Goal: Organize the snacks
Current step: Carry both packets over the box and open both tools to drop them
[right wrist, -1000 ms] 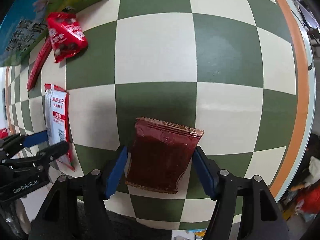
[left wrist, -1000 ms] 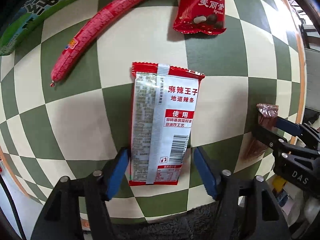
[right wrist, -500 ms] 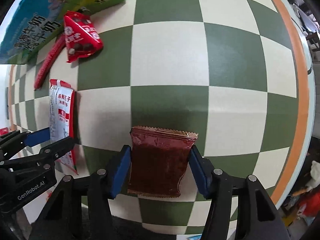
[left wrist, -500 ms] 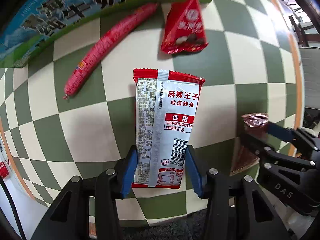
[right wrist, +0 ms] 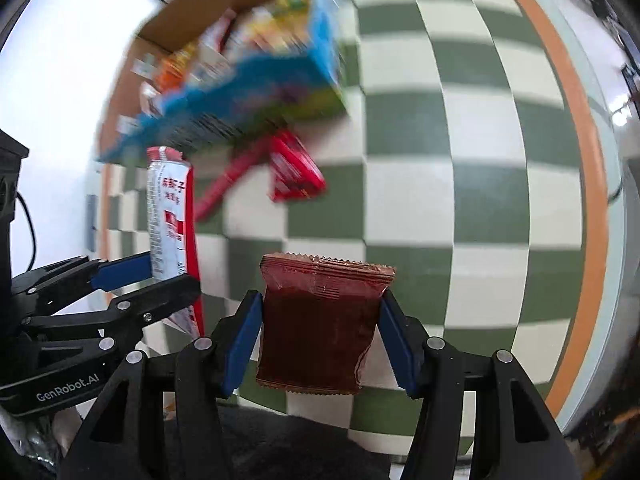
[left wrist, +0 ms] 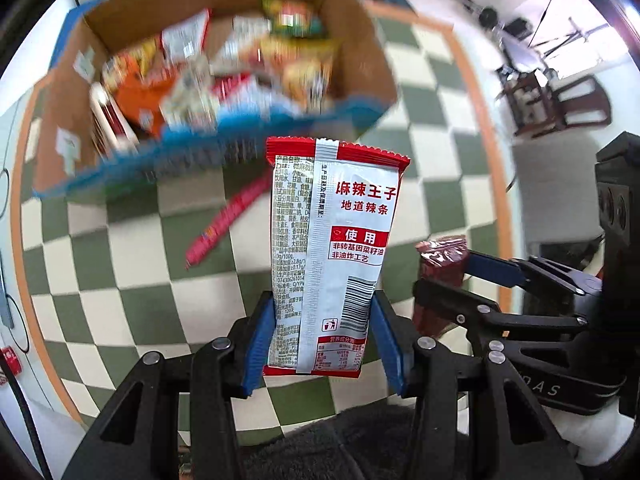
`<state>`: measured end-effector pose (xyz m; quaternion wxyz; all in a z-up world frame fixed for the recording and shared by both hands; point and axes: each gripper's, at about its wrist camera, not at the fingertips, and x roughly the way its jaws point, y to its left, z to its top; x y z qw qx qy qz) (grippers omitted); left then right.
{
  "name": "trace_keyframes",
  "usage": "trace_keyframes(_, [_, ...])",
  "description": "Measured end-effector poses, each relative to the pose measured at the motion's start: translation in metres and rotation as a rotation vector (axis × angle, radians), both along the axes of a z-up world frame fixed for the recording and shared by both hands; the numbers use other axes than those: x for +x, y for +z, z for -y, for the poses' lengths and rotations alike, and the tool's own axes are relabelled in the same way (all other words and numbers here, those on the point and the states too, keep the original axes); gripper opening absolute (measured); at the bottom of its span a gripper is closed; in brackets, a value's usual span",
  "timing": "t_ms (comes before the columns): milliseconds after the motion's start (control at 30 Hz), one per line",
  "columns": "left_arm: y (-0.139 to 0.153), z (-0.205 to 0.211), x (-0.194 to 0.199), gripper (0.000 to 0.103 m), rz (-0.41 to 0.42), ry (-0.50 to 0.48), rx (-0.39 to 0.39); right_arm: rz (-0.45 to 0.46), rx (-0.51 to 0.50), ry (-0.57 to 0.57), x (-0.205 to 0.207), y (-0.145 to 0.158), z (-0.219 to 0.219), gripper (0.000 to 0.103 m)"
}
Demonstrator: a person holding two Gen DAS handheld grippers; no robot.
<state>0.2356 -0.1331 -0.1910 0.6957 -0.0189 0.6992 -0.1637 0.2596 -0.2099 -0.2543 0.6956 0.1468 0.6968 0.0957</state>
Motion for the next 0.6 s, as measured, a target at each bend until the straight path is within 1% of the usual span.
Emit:
trace_keyframes(33, [0.012,-0.005,0.010,0.045,0.014,0.012,-0.014,0.025,0.012,0.006,0.009,0.012,0.001,0.060])
trace_keyframes(67, [0.010,0.006,0.020,0.045,0.021,0.021,-0.023,0.047,0.021,0.013,0.018,0.024,0.000,0.060])
trace_keyframes(100, [0.019,0.001,0.032,0.045,0.033,0.028,-0.034,0.063,0.027,0.020,0.021,0.032,-0.003,0.060])
trace_keyframes(200, [0.030,-0.014,0.069,0.045,0.072,0.061,-0.031,0.134,0.043,0.047,0.055,0.070,0.001,0.060])
trace_keyframes(267, [0.038,-0.028,0.097,0.045,0.094,0.087,-0.025,0.174,0.038,0.063,0.081,0.084,-0.004,0.060])
trace_keyframes(333, [0.037,-0.039,0.125,0.045,0.104,0.110,-0.010,0.203,0.028,0.083,0.111,0.095,-0.011,0.060])
trace_keyframes(433, [0.029,-0.068,0.177,0.045,0.103,0.155,0.017,0.225,0.019,0.097,0.154,0.101,-0.025,0.060])
trace_keyframes(467, [0.024,-0.072,0.189,0.045,0.097,0.161,0.021,0.233,0.005,0.105,0.172,0.101,-0.031,0.060])
trace_keyframes(533, [0.012,-0.086,0.221,0.045,0.064,0.178,0.046,0.228,-0.008,0.119,0.201,0.093,-0.044,0.061])
trace_keyframes(600, [0.001,-0.093,0.242,0.045,0.042,0.182,0.069,0.213,-0.008,0.127,0.226,0.084,-0.055,0.060])
